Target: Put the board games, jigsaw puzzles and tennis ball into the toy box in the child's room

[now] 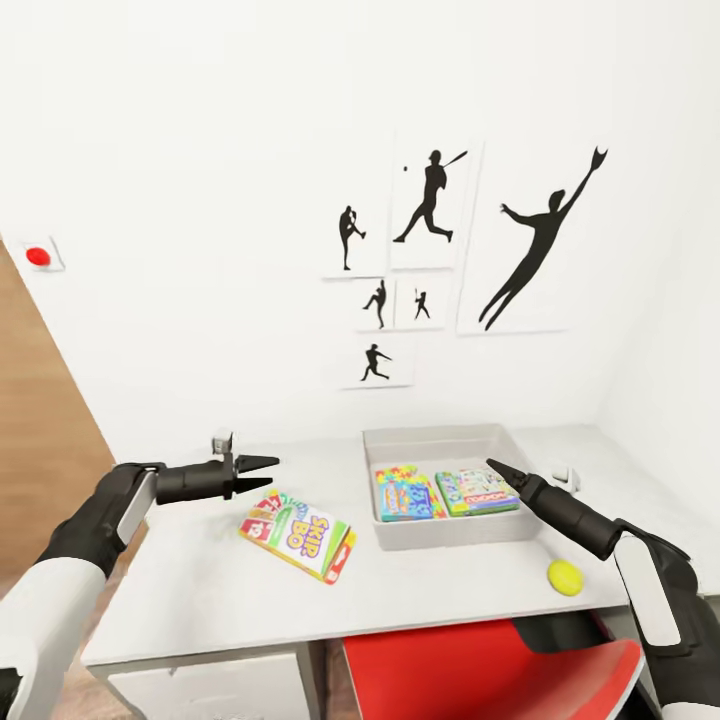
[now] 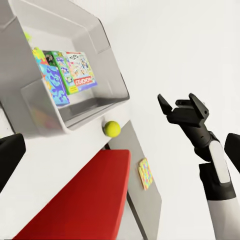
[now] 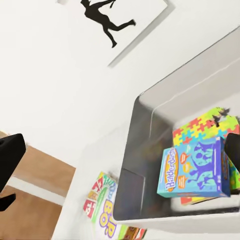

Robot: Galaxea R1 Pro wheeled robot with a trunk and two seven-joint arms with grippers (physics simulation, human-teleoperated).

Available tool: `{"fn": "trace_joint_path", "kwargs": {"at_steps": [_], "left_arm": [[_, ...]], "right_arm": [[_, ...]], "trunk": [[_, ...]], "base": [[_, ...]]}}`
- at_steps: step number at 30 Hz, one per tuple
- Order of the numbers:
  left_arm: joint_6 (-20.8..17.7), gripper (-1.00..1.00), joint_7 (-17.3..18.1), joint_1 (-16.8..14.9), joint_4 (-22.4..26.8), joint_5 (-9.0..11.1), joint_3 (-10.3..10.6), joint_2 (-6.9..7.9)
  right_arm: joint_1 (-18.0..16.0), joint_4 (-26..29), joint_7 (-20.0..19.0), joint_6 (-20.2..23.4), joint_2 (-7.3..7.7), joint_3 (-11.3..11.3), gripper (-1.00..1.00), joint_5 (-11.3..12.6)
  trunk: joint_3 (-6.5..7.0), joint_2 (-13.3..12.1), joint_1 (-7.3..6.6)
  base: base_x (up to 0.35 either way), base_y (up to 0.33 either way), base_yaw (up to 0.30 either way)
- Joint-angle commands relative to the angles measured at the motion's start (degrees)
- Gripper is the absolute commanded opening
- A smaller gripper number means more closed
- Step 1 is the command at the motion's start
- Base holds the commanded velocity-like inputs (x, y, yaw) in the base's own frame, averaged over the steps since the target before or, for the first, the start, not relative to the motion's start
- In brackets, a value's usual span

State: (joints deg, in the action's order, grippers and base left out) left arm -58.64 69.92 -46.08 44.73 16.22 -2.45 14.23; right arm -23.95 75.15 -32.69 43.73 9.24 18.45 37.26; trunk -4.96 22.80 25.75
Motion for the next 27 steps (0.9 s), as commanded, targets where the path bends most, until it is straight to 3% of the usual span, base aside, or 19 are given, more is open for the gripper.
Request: {"fn": "trace_joint_path", "kwargs": {"at_steps": [1,12,27], "left_arm": [[-0.33,1.00,0.12,-0.06,0.00,0.04,-0.01,0.11],[-0.33,1.00,0.12,-0.06,0.08,0.04,-0.01,1.22],[-0.33,1.00,0.12,-0.06,0.09,0.04,-0.01,1.56]], "right_arm": [[-0.05,0.04,-0.10,0.39,0.00,0.10,1.00,0.12],[-0.05,0.26,-0.04,0.39,-0.03,0.07,1.00,0.31],[-0.05,0.15,-0.02,0.74,0.03,0.10,1.00,0.36]], "trunk": [[-0.08,0.12,0.04],[0.12,0.12,0.04],[0.12,0.12,0.04]], "base": [[-0.009,0.081,0.236],[-0.002,0.220,0.242],[0.000,0.215,0.021]]}}
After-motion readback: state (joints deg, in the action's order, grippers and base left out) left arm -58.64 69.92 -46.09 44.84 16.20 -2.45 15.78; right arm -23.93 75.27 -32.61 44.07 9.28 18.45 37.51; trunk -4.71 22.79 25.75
